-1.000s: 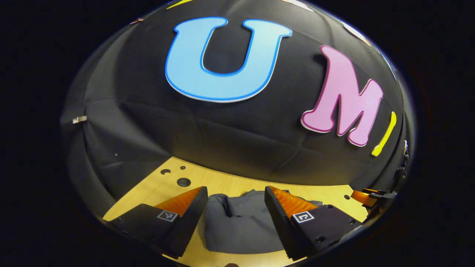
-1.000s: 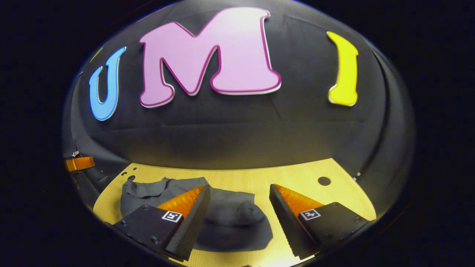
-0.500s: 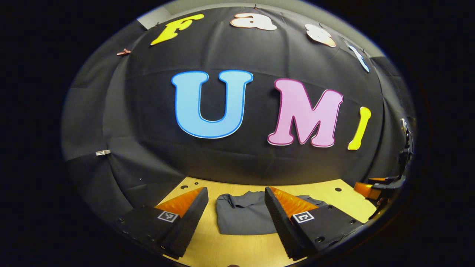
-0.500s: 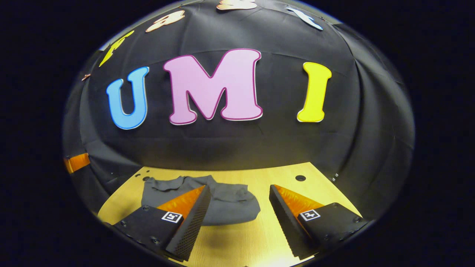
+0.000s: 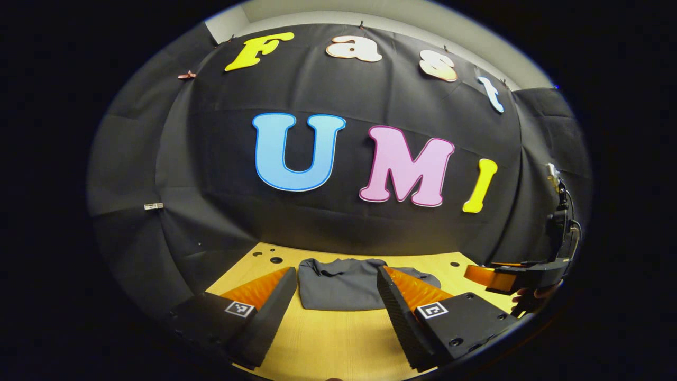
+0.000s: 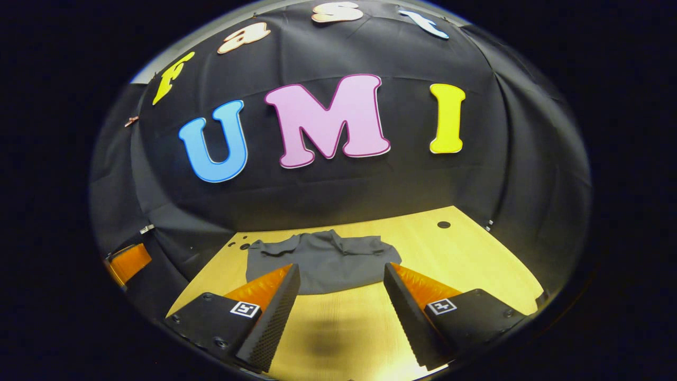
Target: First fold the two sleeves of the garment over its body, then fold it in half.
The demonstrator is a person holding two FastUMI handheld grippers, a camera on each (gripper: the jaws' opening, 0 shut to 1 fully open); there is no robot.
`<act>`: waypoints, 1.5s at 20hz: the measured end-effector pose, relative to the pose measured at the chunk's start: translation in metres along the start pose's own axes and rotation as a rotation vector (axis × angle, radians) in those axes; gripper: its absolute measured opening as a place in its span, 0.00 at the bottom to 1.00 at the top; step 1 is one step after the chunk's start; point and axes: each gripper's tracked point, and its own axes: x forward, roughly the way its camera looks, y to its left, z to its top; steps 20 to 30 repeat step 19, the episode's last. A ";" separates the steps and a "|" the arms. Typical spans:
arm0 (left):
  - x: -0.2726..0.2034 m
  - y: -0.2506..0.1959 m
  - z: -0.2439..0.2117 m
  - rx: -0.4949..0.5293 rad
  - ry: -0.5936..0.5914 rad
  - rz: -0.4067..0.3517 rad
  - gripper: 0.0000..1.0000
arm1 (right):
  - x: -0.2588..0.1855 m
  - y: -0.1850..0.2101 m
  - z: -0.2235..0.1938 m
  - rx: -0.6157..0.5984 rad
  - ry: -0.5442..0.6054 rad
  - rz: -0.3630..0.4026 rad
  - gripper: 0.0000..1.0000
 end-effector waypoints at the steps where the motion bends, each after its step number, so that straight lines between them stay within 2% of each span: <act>1: -0.003 0.000 -0.004 0.005 0.011 -0.007 0.96 | -0.005 0.004 -0.004 -0.004 0.002 -0.003 0.98; 4: -0.009 0.002 -0.015 0.018 0.027 -0.037 0.96 | -0.018 0.014 -0.011 0.005 0.004 0.000 0.98; 6: -0.011 0.008 -0.016 0.038 0.026 -0.038 0.96 | -0.024 0.006 -0.015 -0.016 -0.002 -0.025 0.98; 11: -0.012 0.019 -0.027 0.035 0.056 -0.039 0.96 | -0.033 0.002 -0.031 0.035 0.022 -0.048 0.98; 30: -0.012 0.029 -0.040 0.046 0.085 -0.034 0.96 | -0.032 0.010 -0.035 0.024 0.024 -0.029 0.98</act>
